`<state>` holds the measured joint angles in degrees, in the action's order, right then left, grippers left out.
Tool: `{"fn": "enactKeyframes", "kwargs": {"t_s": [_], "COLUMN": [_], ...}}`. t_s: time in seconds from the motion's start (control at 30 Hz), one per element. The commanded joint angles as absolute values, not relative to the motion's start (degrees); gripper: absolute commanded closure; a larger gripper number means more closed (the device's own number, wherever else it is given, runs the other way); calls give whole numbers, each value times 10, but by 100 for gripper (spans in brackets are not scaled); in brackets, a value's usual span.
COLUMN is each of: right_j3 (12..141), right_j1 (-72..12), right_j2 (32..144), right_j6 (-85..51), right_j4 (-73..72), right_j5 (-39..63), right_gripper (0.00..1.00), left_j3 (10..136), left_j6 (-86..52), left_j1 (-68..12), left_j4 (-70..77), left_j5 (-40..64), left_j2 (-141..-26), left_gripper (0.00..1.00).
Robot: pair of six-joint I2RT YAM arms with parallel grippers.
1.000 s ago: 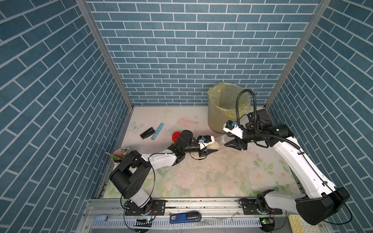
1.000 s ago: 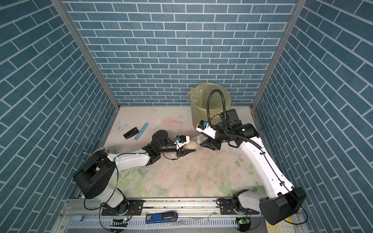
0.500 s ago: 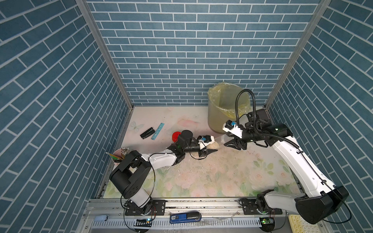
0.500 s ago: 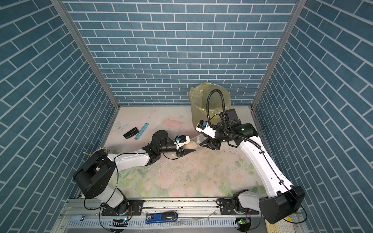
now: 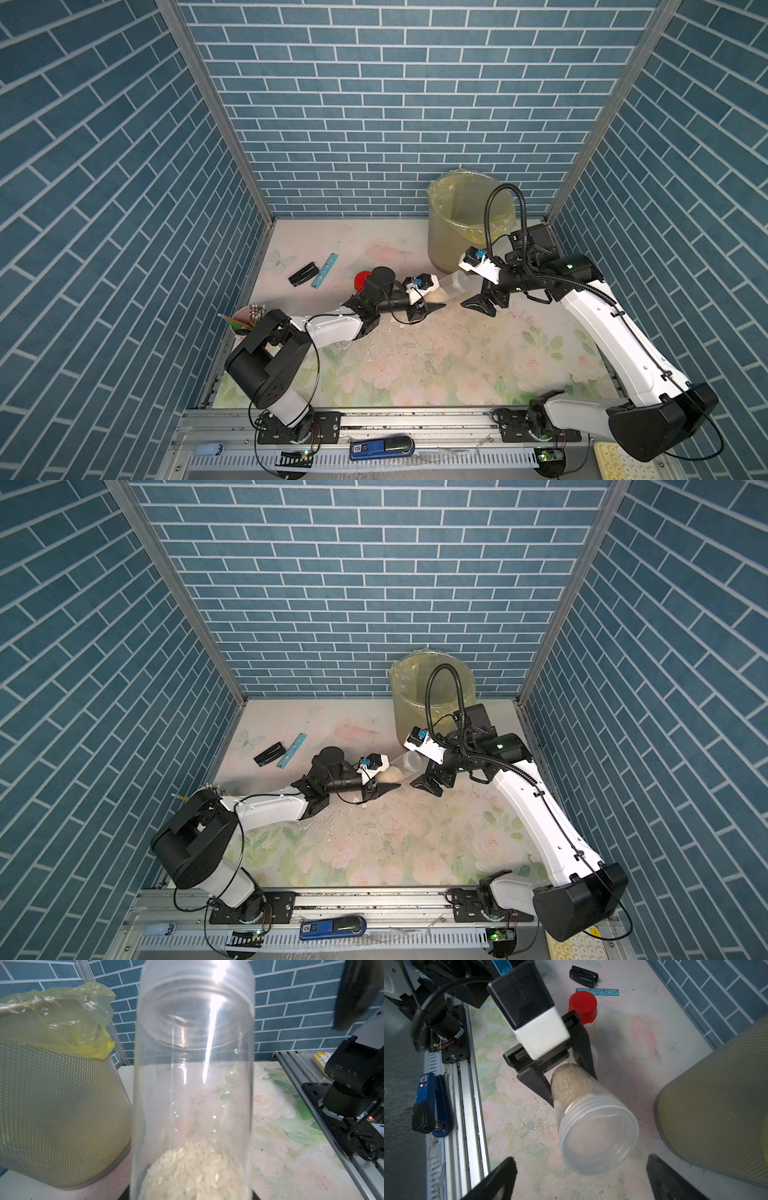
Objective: Empty moldy rice from jars
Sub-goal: Unscrew the lid from the jar.
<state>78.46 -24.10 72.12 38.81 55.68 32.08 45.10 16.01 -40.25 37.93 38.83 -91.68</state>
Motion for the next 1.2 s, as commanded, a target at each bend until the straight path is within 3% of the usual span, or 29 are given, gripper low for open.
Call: {"fn": "enactKeyframes", "kwargs": {"t_s": [0.0, 0.3, 0.53, 0.8, 1.0, 1.17], "right_j3": [785, 761, 777, 790, 754, 734], "right_j1": [-242, -237, -236, -236, -240, -252], "right_j2": [706, 662, 645, 646, 649, 658], "right_j6": [390, 332, 50, -345, -507, -559], "right_j4": [559, 518, 469, 480, 470, 437], "right_j5": [310, 295, 321, 246, 231, 226], "right_gripper": [1, 1, 5, 13, 13, 12], "left_j3": [461, 458, 453, 447, 447, 446], "left_j6": [157, 159, 184, 202, 203, 204], "left_j1": [-401, -403, -411, -418, -420, -421], "left_j4": [390, 391, 375, 372, 379, 382], "left_j5": [390, 385, 353, 334, 330, 330], "left_j2": [-920, -914, -905, -903, -909, -912], "left_gripper": [100, 100, 100, 100, 100, 100]}}
